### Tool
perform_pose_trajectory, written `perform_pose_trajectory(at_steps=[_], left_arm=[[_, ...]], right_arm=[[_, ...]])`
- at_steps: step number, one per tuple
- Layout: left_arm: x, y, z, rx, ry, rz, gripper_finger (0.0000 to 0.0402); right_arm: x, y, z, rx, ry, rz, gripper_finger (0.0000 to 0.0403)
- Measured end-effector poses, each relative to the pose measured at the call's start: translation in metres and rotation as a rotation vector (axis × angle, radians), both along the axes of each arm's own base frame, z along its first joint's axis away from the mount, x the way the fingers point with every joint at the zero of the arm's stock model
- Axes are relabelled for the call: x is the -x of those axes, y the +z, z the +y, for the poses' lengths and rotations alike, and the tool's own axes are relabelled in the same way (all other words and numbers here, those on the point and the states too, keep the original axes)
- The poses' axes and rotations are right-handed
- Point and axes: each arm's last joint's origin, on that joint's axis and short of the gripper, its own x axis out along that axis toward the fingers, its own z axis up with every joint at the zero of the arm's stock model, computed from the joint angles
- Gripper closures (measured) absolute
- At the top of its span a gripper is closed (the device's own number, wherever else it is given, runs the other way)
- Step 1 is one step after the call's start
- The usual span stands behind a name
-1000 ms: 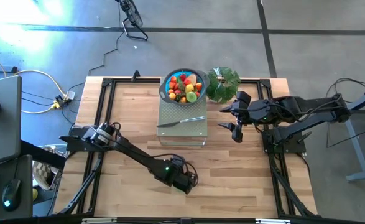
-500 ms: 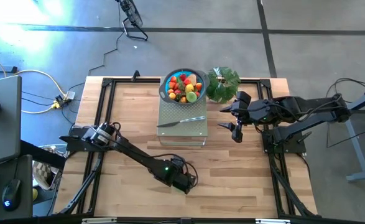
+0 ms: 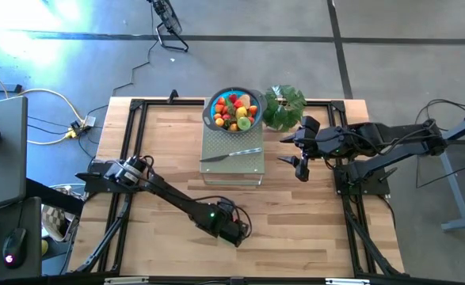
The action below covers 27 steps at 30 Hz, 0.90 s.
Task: Pick & Place Fruit
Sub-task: Put the orange peach in the blue bowl on the shelf
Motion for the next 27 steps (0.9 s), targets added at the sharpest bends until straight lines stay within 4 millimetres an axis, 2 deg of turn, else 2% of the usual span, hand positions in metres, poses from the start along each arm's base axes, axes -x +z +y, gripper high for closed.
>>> perform_pose_trajectory(at_steps=[9, 11, 20, 27], left_arm=[[0.000, 0.000, 0.000, -0.017, 0.008, -0.012, 0.0121], [-0.003, -0.005, 0.000, -0.013, 0.009, -0.017, 0.0125], [-0.004, -0.011, -0.001, -0.006, 0.014, -0.003, 0.0189], [-0.005, -0.012, -0.002, 0.001, 0.015, -0.008, 0.0224]], right_arm=[[0.000, 0.000, 0.000, 0.006, 0.003, 0.001, 0.0152], [0.000, 0.000, 0.000, 0.006, 0.004, 0.001, 0.0152], [0.000, 0.000, 0.000, 0.007, 0.001, -0.003, 0.0152], [0.000, 0.000, 0.000, 0.007, 0.001, -0.003, 0.0152]])
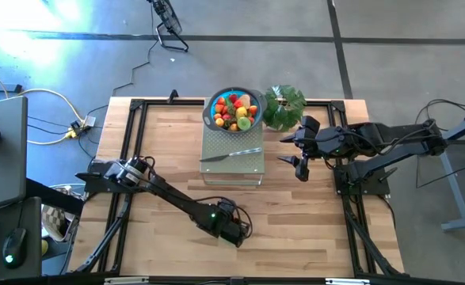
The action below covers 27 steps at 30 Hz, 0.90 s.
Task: Pick & Place Fruit
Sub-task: Put the orange peach in the blue bowl on the shelf
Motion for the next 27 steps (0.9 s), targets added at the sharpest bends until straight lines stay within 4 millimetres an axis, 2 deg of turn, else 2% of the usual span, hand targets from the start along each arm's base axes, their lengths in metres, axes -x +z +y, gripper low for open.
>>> perform_pose_trajectory(at_steps=[17, 22, 27], left_arm=[[0.003, 0.000, 0.001, 0.001, -0.001, 0.032, 0.0278], [0.007, 0.007, 0.003, -0.007, -0.002, 0.055, 0.0279], [0.014, 0.023, 0.007, -0.024, -0.002, 0.051, 0.0280]], right_arm=[[0.000, 0.000, 0.000, 0.000, 0.000, 0.000, 0.0152], [0.000, 0.000, 0.000, 0.000, 0.000, 0.000, 0.0152], [0.000, 0.000, 0.000, 0.000, 0.000, 0.000, 0.0152]])
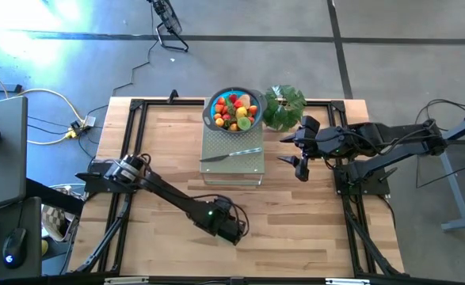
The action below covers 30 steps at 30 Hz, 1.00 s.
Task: Pick & Place Fruit
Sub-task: Put the orange peach in the blue bowl on the shelf
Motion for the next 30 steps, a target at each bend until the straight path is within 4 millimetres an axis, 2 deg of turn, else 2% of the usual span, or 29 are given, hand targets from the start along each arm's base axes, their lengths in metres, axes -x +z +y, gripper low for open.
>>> perform_pose_trajectory(at_steps=[6, 16, 22, 30], left_arm=[[0.009, 0.024, 0.005, -0.008, 0.001, -0.016, 0.0280], [0.026, 0.076, 0.020, -0.084, -0.011, -0.127, 0.0281], [0.032, 0.107, 0.042, -0.187, -0.016, -0.220, 0.0281], [0.039, 0.144, 0.083, -0.289, -0.078, -0.278, 0.0281]], right_arm=[[0.000, 0.000, 0.000, 0.000, 0.000, 0.000, 0.0152], [0.000, 0.000, 0.000, 0.000, 0.000, -0.001, 0.0152], [0.000, 0.000, 0.000, 0.000, 0.000, -0.002, 0.0152], [-0.001, 0.002, 0.000, -0.004, 0.000, -0.023, 0.0152]])
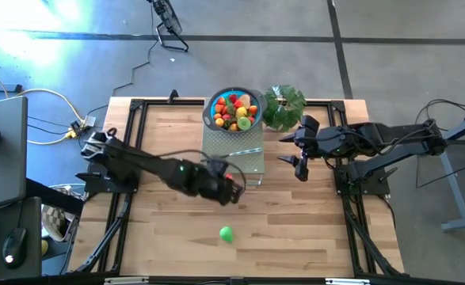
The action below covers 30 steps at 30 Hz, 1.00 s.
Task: Pick & Place Fruit
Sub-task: Put the orange peach in the blue bowl on the shelf
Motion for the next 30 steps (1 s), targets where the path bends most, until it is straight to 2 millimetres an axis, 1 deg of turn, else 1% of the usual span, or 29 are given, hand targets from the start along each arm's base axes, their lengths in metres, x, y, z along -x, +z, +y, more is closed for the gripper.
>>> perform_pose_trajectory(at_steps=[4, 12, 16, 19, 24, 30], left_arm=[[0.004, 0.016, 0.024, -0.065, -0.028, -0.010, 0.0281], [0.013, 0.042, 0.069, -0.208, -0.088, -0.019, 0.0281], [0.016, 0.048, 0.094, -0.265, -0.078, 0.002, 0.0281], [0.017, 0.050, 0.116, -0.284, -0.053, 0.015, 0.0281], [0.016, 0.053, 0.153, -0.315, -0.024, 0.005, 0.0281], [0.023, 0.056, 0.196, -0.312, 0.040, -0.010, 0.0281]], right_arm=[[-0.001, 0.003, 0.000, 0.003, -0.015, -0.032, 0.0152], [-0.002, 0.006, -0.005, 0.071, -0.170, -0.081, 0.0152], [-0.001, 0.006, -0.006, 0.061, -0.229, -0.095, 0.0152], [-0.001, 0.006, -0.006, 0.066, -0.234, -0.095, 0.0152], [0.000, 0.007, -0.009, 0.157, -0.289, -0.085, 0.0152], [0.000, 0.008, -0.022, 0.223, -0.368, -0.065, 0.0152]])
